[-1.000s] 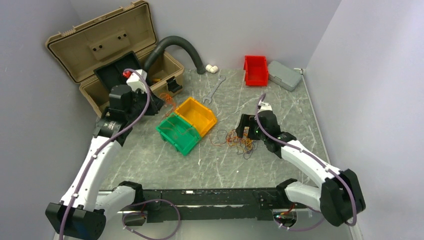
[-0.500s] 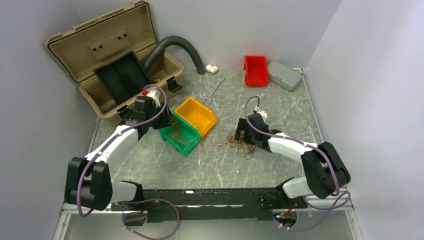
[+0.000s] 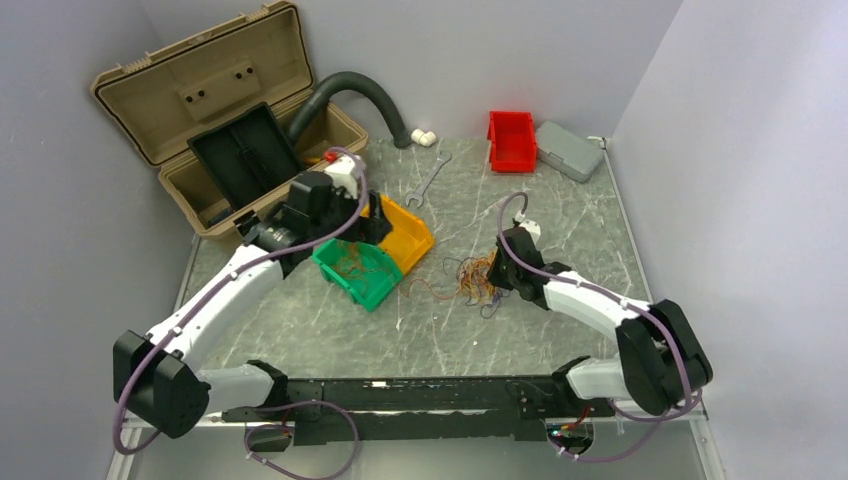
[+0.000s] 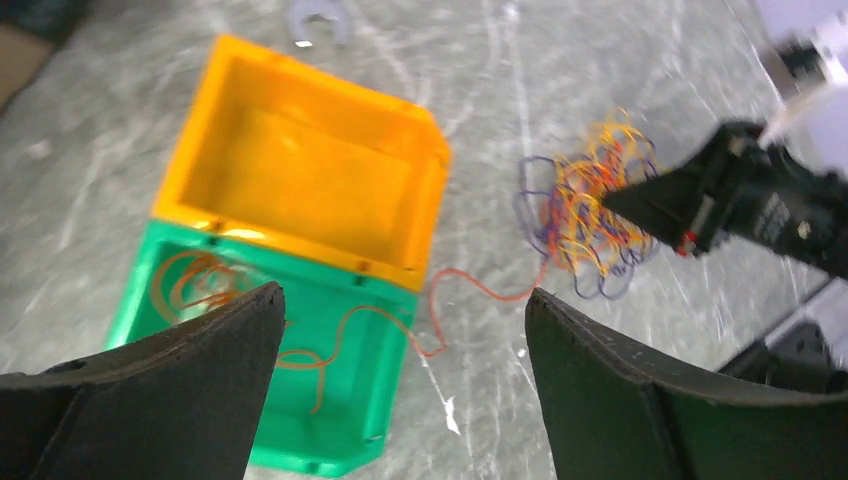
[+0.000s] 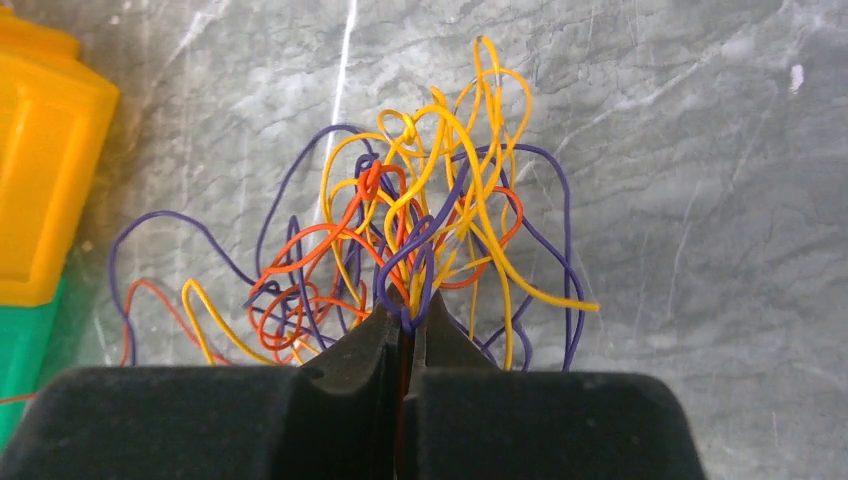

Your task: Untangle the cables

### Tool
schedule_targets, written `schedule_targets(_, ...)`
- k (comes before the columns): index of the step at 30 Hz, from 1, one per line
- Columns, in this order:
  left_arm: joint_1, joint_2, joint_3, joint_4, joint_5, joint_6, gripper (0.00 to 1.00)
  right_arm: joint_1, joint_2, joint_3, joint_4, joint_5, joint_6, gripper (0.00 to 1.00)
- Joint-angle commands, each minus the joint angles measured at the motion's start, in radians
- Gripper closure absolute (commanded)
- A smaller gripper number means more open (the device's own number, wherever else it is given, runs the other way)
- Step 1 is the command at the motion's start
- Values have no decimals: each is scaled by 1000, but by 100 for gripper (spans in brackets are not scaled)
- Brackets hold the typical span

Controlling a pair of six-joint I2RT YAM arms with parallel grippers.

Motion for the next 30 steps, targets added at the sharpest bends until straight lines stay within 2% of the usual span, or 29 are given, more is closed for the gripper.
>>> schedule_targets(1,-149,65,27,11,46,111,6,-2,-115,25,-59,14,4,100)
schedule_targets(6,-218,157,-34,198,135,148,7,-14,-214,70,-128,-14,13,100)
schedule_targets(17,-219,36,-395,866,303,237,9,-38,-289,311,-283,-159,74,100)
schedule_targets(19,-221,35,-468,1026,345,260,10,-38,-286,339,-295,-175,95,100)
schedule_targets(22,-225,39,-568,1271,338,265,6,-38,-283,365,-300,-231,115,100)
schedule_targets(30,-246,154,-535,1366,353,325,6,-40,-306,368,-250,-338,202,100)
